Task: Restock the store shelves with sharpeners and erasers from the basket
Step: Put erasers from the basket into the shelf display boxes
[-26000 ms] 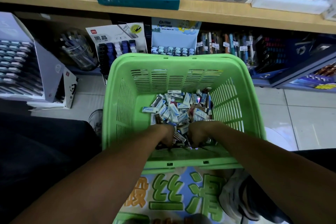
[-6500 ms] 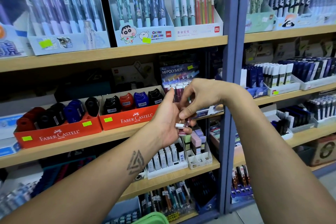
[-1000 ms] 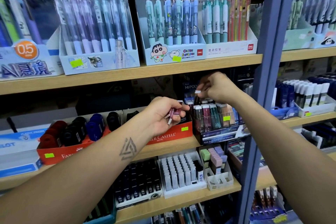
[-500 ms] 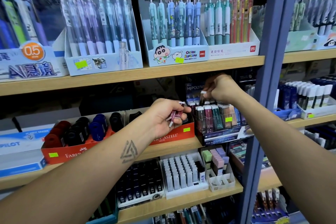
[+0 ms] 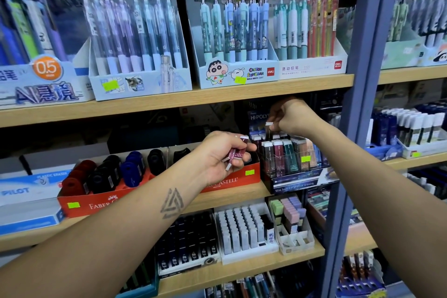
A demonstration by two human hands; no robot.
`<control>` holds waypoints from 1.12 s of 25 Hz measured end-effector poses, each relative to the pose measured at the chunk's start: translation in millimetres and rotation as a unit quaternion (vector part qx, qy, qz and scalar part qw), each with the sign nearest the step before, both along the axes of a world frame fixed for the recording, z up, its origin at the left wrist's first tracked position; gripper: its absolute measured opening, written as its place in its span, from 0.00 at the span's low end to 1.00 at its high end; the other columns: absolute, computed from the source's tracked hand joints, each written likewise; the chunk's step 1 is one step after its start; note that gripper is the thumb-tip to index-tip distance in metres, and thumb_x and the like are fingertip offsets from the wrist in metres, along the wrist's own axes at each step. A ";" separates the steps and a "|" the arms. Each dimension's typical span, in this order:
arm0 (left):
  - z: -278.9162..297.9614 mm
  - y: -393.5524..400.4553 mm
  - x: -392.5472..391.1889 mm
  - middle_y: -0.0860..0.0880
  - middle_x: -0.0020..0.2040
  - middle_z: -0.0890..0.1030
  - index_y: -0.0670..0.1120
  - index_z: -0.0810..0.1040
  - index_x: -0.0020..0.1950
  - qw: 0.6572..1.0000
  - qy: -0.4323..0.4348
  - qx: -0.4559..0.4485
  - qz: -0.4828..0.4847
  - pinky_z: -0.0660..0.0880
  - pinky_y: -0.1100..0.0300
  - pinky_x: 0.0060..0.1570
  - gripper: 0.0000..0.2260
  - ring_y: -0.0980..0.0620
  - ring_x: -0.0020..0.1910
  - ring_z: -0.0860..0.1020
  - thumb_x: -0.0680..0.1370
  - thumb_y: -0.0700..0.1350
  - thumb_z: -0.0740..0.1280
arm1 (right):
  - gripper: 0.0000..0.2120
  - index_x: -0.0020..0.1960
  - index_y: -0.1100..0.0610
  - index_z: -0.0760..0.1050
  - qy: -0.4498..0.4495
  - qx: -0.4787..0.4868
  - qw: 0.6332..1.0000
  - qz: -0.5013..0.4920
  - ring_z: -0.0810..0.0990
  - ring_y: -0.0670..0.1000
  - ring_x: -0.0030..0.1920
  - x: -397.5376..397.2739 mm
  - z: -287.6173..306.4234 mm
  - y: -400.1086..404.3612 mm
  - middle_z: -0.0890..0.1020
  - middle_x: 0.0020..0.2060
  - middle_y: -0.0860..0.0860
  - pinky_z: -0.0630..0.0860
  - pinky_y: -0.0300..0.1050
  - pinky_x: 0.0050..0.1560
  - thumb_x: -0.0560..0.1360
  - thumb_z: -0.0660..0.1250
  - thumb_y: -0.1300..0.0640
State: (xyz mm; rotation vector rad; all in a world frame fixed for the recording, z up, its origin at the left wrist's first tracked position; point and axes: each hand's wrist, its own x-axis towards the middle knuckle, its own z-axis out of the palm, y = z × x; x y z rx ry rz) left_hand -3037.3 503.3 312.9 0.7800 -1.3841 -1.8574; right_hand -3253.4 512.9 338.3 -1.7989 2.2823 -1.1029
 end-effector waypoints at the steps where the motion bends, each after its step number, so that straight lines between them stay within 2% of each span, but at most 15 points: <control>1: 0.2 0.4 0.2 0.38 0.40 0.81 0.31 0.66 0.70 1.000 -0.001 -0.002 0.000 0.64 0.66 0.18 0.20 0.50 0.26 0.73 0.78 0.28 0.59 | 0.10 0.37 0.52 0.79 0.019 0.008 1.000 0.001 0.85 0.55 0.44 0.0 2.2 0.3 0.85 0.39 0.52 0.83 0.55 0.50 0.68 0.77 0.64; 5: 0.4 5.1 1.0 0.38 0.41 0.81 0.31 0.68 0.69 1.000 -0.008 -0.003 -0.010 0.64 0.66 0.18 0.18 0.51 0.27 0.73 0.78 0.28 0.59 | 0.09 0.38 0.53 0.79 0.055 0.024 0.998 0.004 0.84 0.54 0.46 1.8 5.3 3.5 0.84 0.39 0.52 0.82 0.53 0.51 0.70 0.75 0.64; 8: 0.7 5.8 2.1 0.37 0.41 0.81 0.32 0.68 0.68 1.000 -0.011 -0.005 -0.012 0.64 0.66 0.18 0.17 0.50 0.28 0.73 0.78 0.28 0.59 | 0.06 0.41 0.55 0.81 0.002 0.010 1.000 0.003 0.84 0.55 0.45 -0.3 6.7 4.6 0.85 0.40 0.54 0.82 0.51 0.50 0.71 0.76 0.63; 10: 0.7 6.0 1.3 0.37 0.41 0.81 0.32 0.69 0.67 1.000 -0.011 -0.004 -0.012 0.64 0.66 0.18 0.17 0.50 0.28 0.73 0.78 0.28 0.59 | 0.08 0.40 0.56 0.80 -0.027 0.015 0.999 0.010 0.84 0.56 0.43 -2.5 6.1 3.2 0.85 0.40 0.56 0.83 0.54 0.51 0.71 0.74 0.67; 14: 1.0 7.5 -0.1 0.37 0.42 0.81 0.32 0.70 0.65 1.000 -0.021 -0.011 -0.010 0.65 0.66 0.19 0.15 0.50 0.28 0.74 0.78 0.28 0.59 | 0.11 0.36 0.55 0.79 -0.026 0.033 0.999 -0.006 0.86 0.56 0.44 -2.6 -2.5 0.1 0.85 0.38 0.55 0.83 0.56 0.52 0.69 0.75 0.68; 16: 1.9 8.3 0.8 0.36 0.42 0.81 0.34 0.72 0.64 1.000 -0.017 -0.009 -0.013 0.67 0.66 0.20 0.14 0.50 0.28 0.75 0.79 0.28 0.60 | 0.10 0.36 0.53 0.80 0.005 0.041 0.999 -0.009 0.85 0.52 0.44 -1.2 -3.3 1.8 0.85 0.37 0.51 0.82 0.52 0.53 0.69 0.78 0.65; 19: 1.9 9.3 2.6 0.37 0.40 0.82 0.37 0.73 0.64 1.000 -0.024 -0.008 -0.018 0.72 0.65 0.22 0.14 0.49 0.30 0.79 0.79 0.29 0.62 | 0.10 0.35 0.48 0.81 0.077 0.079 0.994 0.012 0.82 0.47 0.44 7.2 -1.3 6.1 0.84 0.41 0.47 0.80 0.44 0.49 0.69 0.79 0.59; 21: 0.9 11.1 1.6 0.37 0.39 0.83 0.36 0.73 0.64 0.999 -0.026 -0.010 -0.018 0.76 0.64 0.24 0.14 0.47 0.32 0.82 0.79 0.29 0.63 | 0.06 0.41 0.48 0.84 0.102 0.096 0.990 0.023 0.80 0.46 0.44 11.2 1.7 10.3 0.83 0.44 0.46 0.76 0.40 0.47 0.72 0.77 0.59; 24: 0.4 13.6 -0.1 0.38 0.40 0.83 0.30 0.74 0.62 0.999 -0.016 -0.012 -0.027 0.78 0.65 0.25 0.12 0.45 0.35 0.85 0.79 0.29 0.63 | 0.07 0.52 0.51 0.85 0.061 0.044 0.997 0.026 0.79 0.45 0.43 14.0 9.7 20.8 0.83 0.43 0.47 0.73 0.37 0.43 0.76 0.72 0.60; 28: -0.3 20.1 -4.1 0.37 0.43 0.83 0.35 0.76 0.58 1.000 0.012 -0.015 -0.020 0.75 0.66 0.23 0.08 0.43 0.37 0.85 0.79 0.29 0.64 | 0.04 0.48 0.52 0.86 -0.063 -0.065 0.992 0.093 0.81 0.46 0.41 24.9 6.8 46.2 0.86 0.40 0.48 0.77 0.41 0.46 0.76 0.72 0.57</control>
